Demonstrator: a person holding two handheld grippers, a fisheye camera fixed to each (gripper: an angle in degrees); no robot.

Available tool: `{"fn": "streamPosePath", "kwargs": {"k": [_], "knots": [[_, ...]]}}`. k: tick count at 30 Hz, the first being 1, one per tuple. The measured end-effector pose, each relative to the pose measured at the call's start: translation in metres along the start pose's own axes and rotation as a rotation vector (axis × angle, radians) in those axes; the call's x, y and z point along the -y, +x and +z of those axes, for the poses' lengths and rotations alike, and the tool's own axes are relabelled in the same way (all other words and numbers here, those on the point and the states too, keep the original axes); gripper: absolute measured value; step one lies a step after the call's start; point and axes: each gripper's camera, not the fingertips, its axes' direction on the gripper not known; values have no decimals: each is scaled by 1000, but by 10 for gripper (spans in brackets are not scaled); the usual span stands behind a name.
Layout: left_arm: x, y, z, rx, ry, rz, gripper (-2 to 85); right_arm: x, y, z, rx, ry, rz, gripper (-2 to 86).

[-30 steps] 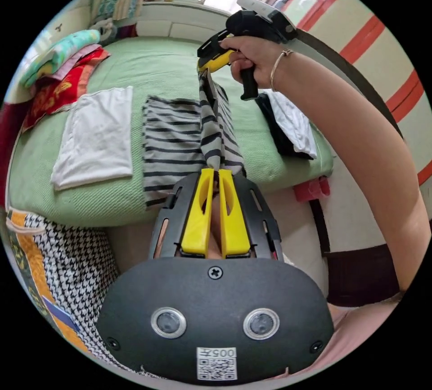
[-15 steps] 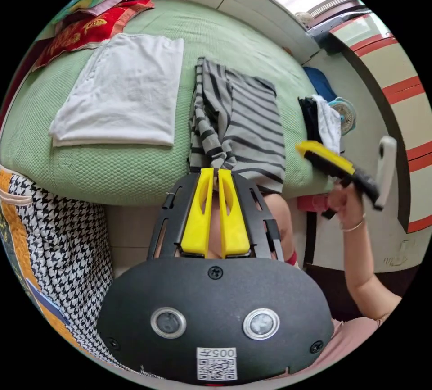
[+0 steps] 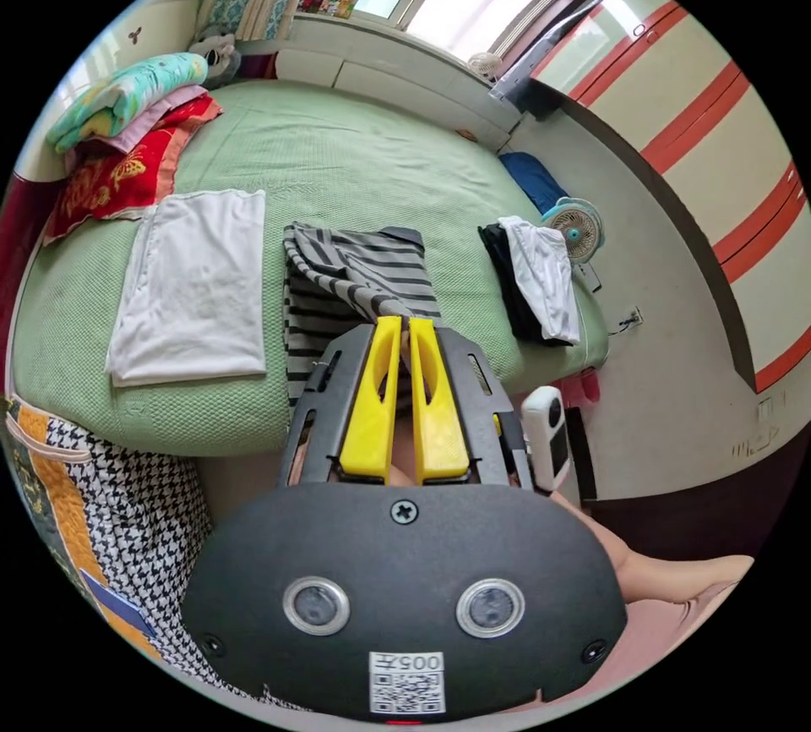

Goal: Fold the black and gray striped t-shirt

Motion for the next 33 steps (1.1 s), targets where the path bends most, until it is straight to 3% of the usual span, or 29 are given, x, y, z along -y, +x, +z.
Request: {"fn": "streamPosePath", "kwargs": {"k": [2, 6, 13, 17, 21, 26, 33], "knots": [[-3, -3, 0, 32, -13, 8, 25, -2, 12, 8, 23, -2, 139, 122], [-18, -23, 14, 112, -80, 17, 13, -20, 29, 6, 128, 62, 195, 76], [-49, -71, 75, 171, -294, -38, 4, -40, 39, 33, 162, -38, 108, 51], [-54, -84, 74, 130, -296, -68, -1, -43, 48, 42, 131, -148, 104, 34], [-52, -81, 64, 240, -267, -64, -5, -43, 58, 17, 272, -40, 96, 43], [-37, -63, 72, 147, -228, 7, -6, -18, 44, -9, 302, 117, 39, 49], [-19, -66, 142, 333, -422, 89, -5, 7, 18, 24, 212, 18, -32, 38]]}}
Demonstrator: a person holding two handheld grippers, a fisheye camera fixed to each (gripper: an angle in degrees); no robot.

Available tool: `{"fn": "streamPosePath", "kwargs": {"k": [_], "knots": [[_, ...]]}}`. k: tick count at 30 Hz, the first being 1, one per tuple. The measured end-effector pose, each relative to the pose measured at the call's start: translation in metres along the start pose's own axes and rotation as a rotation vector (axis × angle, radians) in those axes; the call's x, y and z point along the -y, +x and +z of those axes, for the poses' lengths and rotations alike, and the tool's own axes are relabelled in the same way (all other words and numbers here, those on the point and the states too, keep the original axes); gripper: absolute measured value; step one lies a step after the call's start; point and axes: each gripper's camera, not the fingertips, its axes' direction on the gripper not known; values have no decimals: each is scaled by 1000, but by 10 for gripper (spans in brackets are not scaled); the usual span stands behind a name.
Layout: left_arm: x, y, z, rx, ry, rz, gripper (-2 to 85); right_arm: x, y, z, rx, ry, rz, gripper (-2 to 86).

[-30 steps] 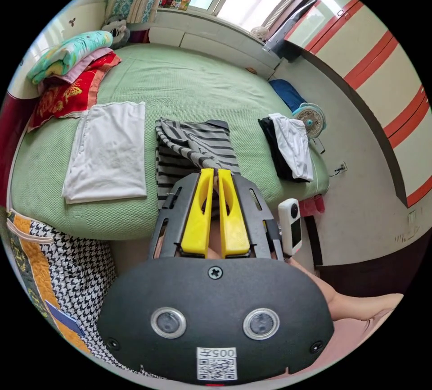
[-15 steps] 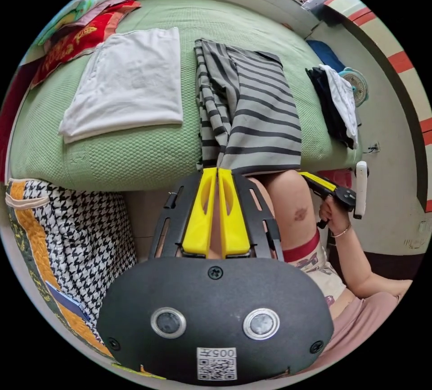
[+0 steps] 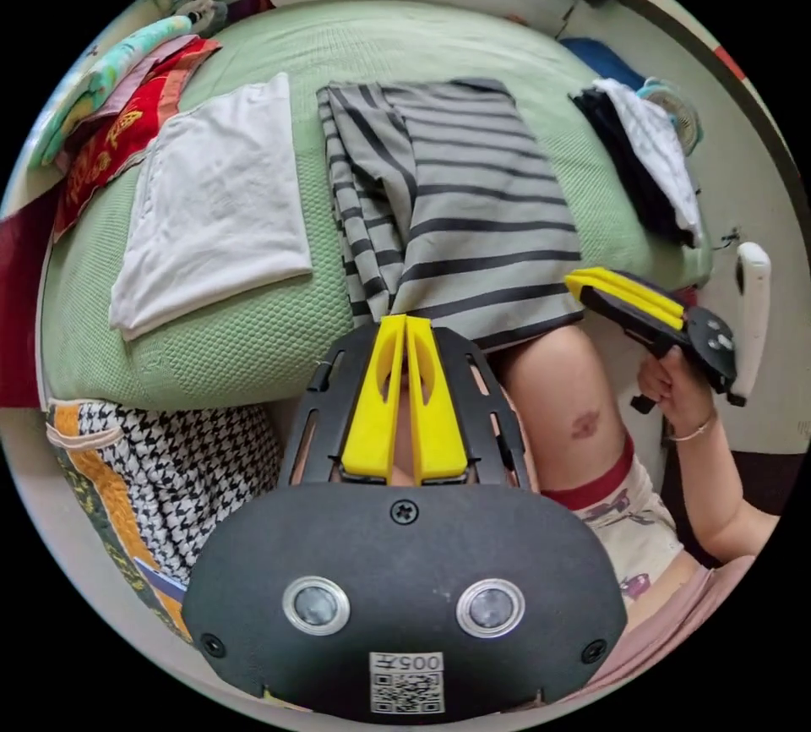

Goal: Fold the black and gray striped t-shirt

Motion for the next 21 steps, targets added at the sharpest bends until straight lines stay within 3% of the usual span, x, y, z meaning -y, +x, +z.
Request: {"fn": "streamPosePath", "kwargs": {"k": [10, 15, 21], "knots": [[-12, -17, 6, -74, 61, -77, -2, -2, 2, 21, -60, -64, -111, 2], [-36, -30, -15, -165, 161, -123, 7, -15, 15, 1, -31, -41, 2, 37], [-47, -43, -15, -211, 209, -152, 84, -33, 38, -24, 47, 71, 84, 80]]}}
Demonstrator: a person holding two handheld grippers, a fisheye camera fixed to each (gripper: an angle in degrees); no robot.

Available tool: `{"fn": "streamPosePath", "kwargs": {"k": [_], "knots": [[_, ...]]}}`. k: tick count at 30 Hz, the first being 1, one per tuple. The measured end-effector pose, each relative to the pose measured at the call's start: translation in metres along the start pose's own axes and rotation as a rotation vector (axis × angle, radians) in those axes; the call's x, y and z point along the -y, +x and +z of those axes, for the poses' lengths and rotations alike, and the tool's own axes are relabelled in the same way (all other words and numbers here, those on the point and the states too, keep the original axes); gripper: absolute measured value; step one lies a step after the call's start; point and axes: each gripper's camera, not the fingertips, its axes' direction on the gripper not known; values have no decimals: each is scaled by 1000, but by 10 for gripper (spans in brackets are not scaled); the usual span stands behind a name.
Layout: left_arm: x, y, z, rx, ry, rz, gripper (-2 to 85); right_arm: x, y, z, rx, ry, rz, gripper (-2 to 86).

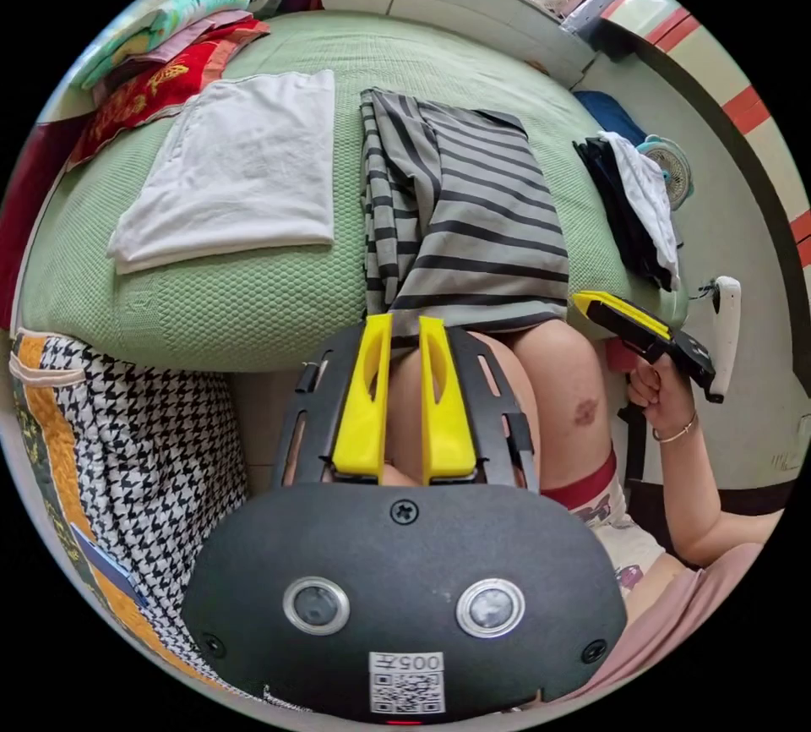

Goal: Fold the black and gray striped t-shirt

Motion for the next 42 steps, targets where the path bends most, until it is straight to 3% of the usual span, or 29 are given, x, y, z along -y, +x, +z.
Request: {"fn": "streamPosePath", "kwargs": {"k": [7, 15, 20, 30, 34, 37, 42], "knots": [[11, -12, 11, 6, 30, -36, 167, -3, 12, -4, -44, -7, 15, 85], [27, -18, 33, 13, -43, -54, 163, 19, 14, -13, -44, 61, -13, 91], [30, -13, 32, 73, -60, -27, 125, 91, 24, -26, 28, 165, -66, 124], [32, -20, 20, 68, -70, -17, 87, 208, 47, 45, -3, -66, 2, 152], [41, -31, 22, 17, -115, -25, 101, 209, 32, 56, -3, -101, -74, 132], [46, -32, 16, 21, -148, 0, 87, 202, 17, 48, -37, -75, -100, 49], [38, -29, -7, 10, -90, -4, 52, 202, -8, 4, -112, -7, -185, 1]]}}
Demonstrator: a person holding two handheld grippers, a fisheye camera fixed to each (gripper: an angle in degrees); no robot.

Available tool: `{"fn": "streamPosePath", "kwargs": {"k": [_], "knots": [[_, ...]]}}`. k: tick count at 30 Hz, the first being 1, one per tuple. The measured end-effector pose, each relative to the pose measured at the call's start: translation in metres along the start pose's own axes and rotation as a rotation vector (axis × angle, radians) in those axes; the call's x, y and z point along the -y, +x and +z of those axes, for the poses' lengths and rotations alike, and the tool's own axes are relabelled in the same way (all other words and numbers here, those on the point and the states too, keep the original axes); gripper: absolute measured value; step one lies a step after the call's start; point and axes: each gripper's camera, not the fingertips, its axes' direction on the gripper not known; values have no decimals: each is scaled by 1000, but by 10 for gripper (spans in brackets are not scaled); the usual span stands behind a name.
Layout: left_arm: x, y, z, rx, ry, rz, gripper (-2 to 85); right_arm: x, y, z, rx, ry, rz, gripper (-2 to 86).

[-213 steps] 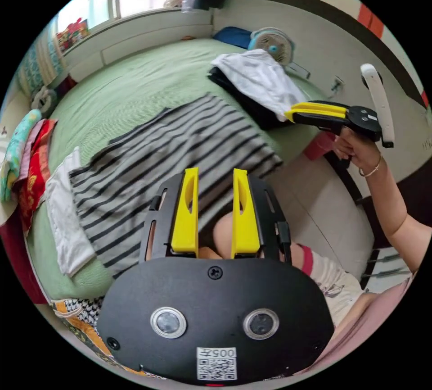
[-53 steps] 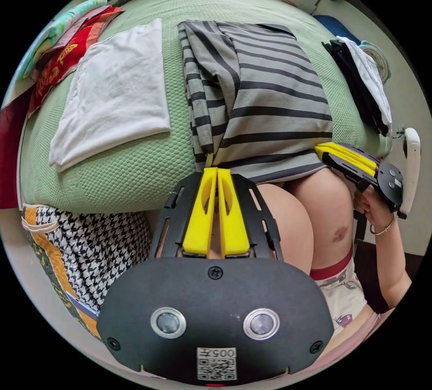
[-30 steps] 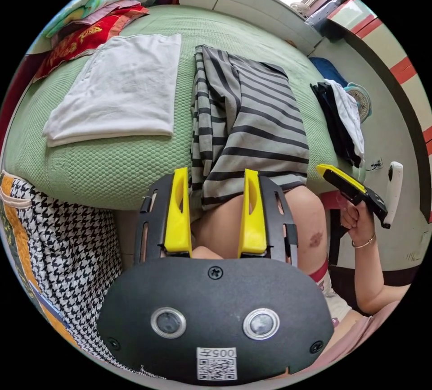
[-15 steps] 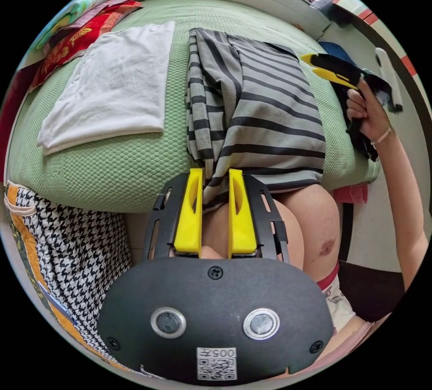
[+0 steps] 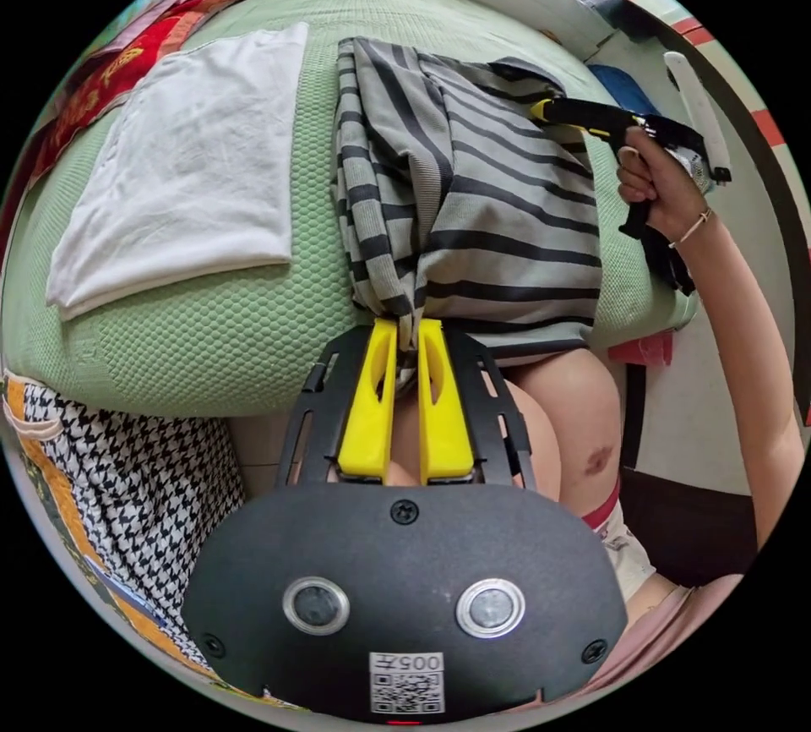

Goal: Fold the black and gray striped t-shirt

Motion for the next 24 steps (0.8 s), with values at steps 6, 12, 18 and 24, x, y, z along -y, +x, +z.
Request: {"fn": "streamPosePath", "kwargs": {"k": [6, 12, 18, 24], "knots": [[-15, 5, -42, -19, 95, 17, 50, 3, -27, -76, -2, 104, -50, -5], [-30, 2, -86, 7, 188, 15, 49, 8, -64, -137, -28, 228, -109, -5], [-46, -22, -144, 45, 273, -23, 46, 37, -106, -181, -1, 314, -173, -5], [-36, -62, -197, 140, 289, -58, 45, 96, -155, -193, 56, 354, -216, -4]]}}
